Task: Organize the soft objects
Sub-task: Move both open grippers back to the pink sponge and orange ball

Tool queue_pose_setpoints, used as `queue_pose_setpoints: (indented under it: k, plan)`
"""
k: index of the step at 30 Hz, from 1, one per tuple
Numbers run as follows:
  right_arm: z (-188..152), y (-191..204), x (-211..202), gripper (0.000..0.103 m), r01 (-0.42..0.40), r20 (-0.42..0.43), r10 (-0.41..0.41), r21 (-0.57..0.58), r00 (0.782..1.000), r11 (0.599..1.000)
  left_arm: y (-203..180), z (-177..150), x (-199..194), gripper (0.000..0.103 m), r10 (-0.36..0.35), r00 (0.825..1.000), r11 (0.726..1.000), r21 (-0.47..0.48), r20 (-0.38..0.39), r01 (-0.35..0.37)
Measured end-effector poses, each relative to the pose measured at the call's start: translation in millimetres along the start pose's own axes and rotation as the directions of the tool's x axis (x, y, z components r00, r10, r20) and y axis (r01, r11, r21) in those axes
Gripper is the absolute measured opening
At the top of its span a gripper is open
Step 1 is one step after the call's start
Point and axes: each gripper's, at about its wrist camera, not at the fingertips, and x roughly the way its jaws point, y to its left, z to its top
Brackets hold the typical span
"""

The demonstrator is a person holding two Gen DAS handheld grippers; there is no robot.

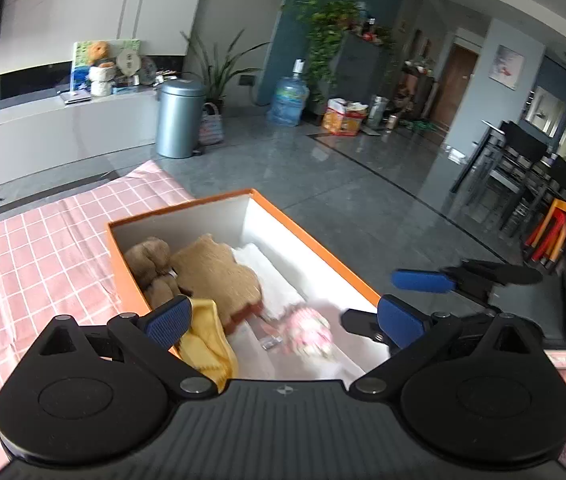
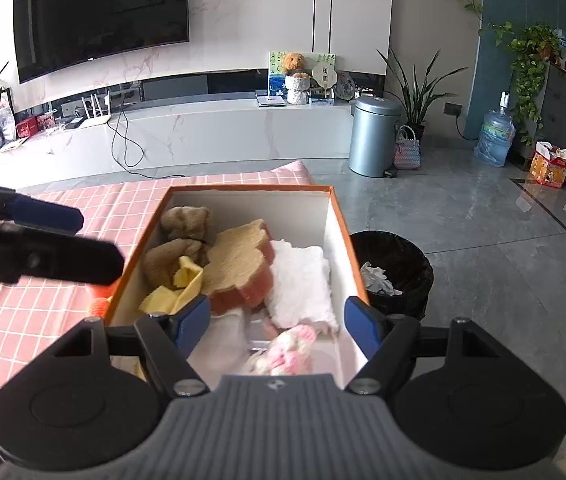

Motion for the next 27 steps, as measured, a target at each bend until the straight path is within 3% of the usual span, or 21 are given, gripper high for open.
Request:
queue_pose_setpoints:
  k: [8,12,15,19,27]
  plan:
    - [-25,29,-28,0.078,0.015,0.09,-0.018,0.034,0.996,0.999,0,-35,-26,0.101,-0.024,0.996,0.999,-0.021,0.081,0.026]
    - [-40,51,-39,0.078,0.01,0.153,-0.016,0.04,0.988,0.999,8,-54,-39,0.075,-0.013,0.994,0.998,-0.06,0.107,0.019]
    - [-53,69,-43,0.079,0.015,0.186,-0.021,0.035,0.982,0.999,18,-69,-53,0.066,0.022,0.989,0.994,-0.113,0.148,-0.005]
    - [-69,92,-45,0.08,-0.004,0.191,-0.004,0.042,0.982,0.999,34,-91,-66,0.063,0.085,0.98,0.982,-0.182,0.179,-0.052]
    - [-93,131,-44,0.08,-0.032,0.193,0.034,-0.01,0.981,0.999,55,-133,-85,0.056,0.27,0.94,0.944,-0.251,0.209,-0.215]
